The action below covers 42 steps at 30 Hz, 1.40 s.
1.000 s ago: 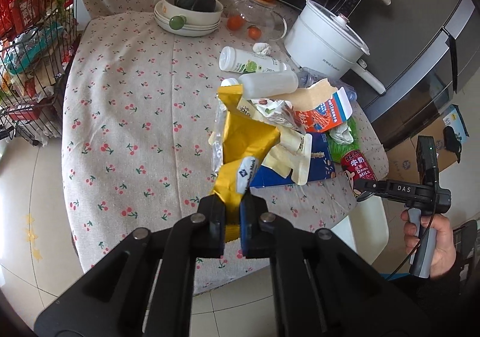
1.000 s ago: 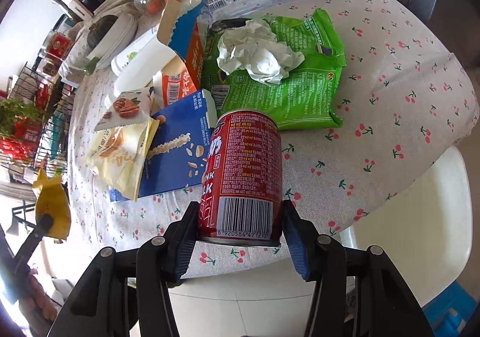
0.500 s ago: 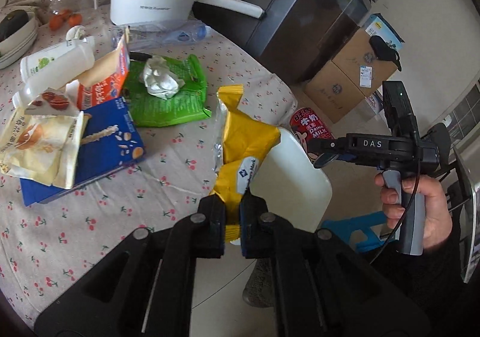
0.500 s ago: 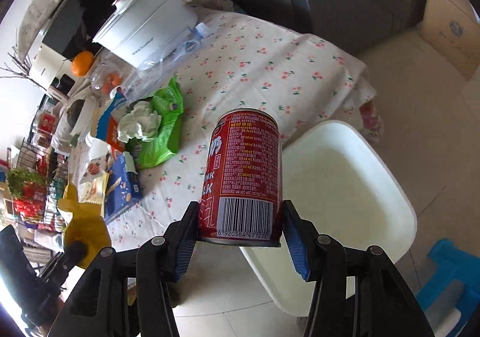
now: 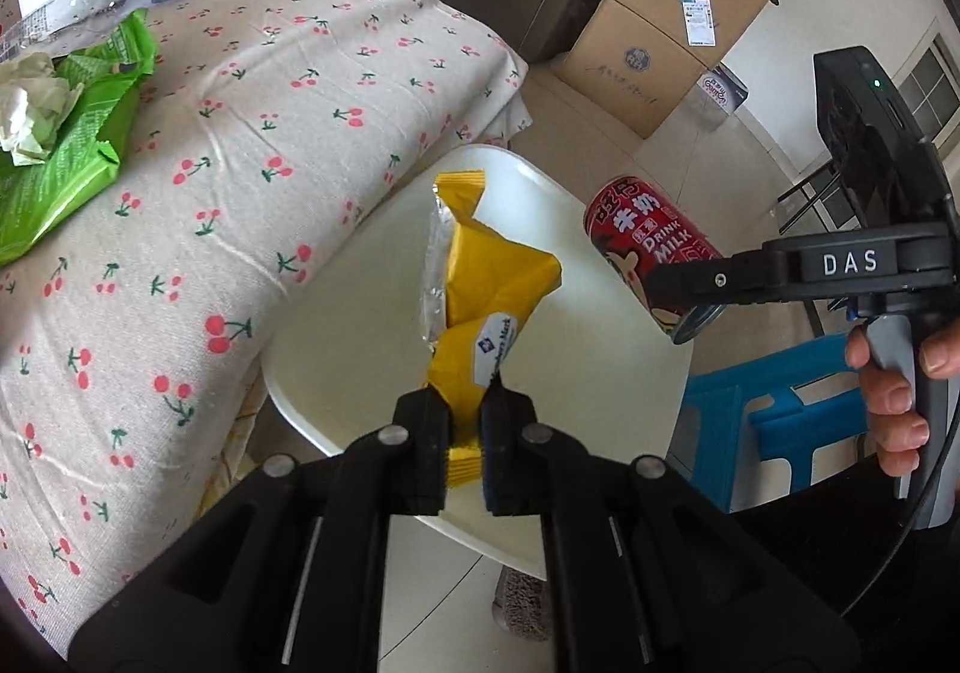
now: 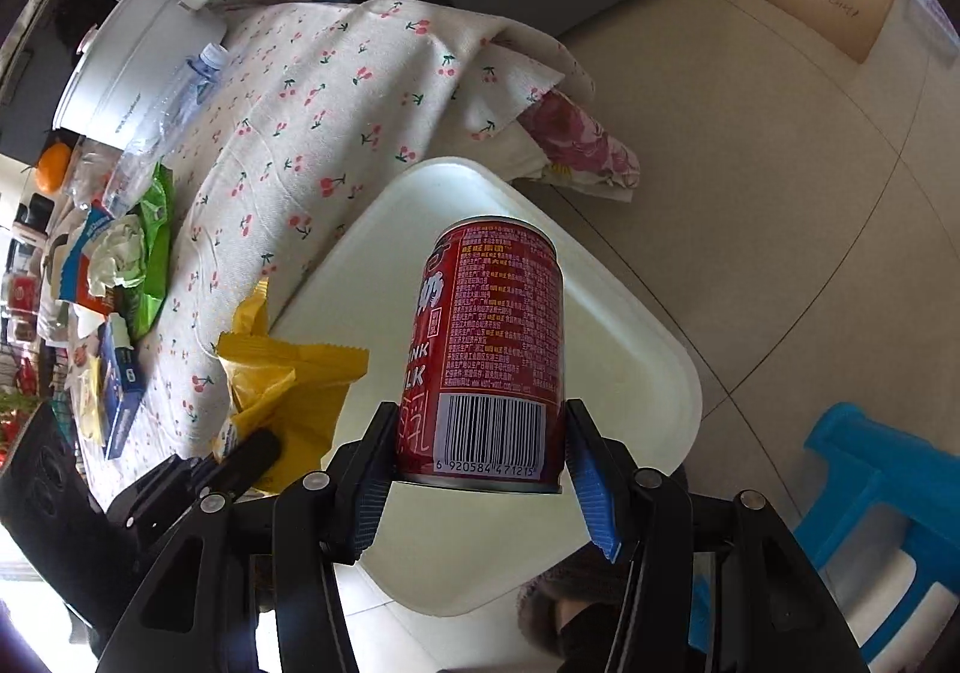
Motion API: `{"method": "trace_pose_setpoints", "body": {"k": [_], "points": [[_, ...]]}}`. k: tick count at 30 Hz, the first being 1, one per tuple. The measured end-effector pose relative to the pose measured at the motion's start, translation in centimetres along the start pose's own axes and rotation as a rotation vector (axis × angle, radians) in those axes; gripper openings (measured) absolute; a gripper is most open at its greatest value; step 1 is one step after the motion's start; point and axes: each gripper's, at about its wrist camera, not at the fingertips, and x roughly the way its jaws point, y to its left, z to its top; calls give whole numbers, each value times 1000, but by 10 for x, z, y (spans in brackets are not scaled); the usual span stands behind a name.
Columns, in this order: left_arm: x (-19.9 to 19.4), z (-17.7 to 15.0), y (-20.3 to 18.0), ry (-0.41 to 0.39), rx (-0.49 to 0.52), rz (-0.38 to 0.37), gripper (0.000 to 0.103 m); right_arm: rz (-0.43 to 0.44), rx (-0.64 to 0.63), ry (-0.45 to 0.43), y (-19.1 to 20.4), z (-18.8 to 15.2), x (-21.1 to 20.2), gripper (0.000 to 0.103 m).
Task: Collect trash
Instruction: 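Carry both items over the white bin and open both tools to drop them, then move both tools back to the table toward the cream snack bag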
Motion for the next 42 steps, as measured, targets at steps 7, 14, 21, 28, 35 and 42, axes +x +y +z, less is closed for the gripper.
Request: {"method": "trace_pose_setpoints", "body": {"k": [7,14,21,28,35,42], "points": [[-10,-1,9,9,-11,43,50,-7,-14,17,2,0,6,55],[-52,-5,24,-36,-17,116,67,-34,-52,87,19,1,30,55],[-104,-12,42,-109,-18,214,79,-83,-87,150,38,1,59,54],[-124,-8,62,-137,-51,269,81,-43,-85,108,56,4,46,58],[-143,-12,81,-153,-89,338,85,-35,-119,82,82,-1,32,65],[-171,-20,118,-168,-188,411,93,-23,-159,19,108,0,7,75]]}}
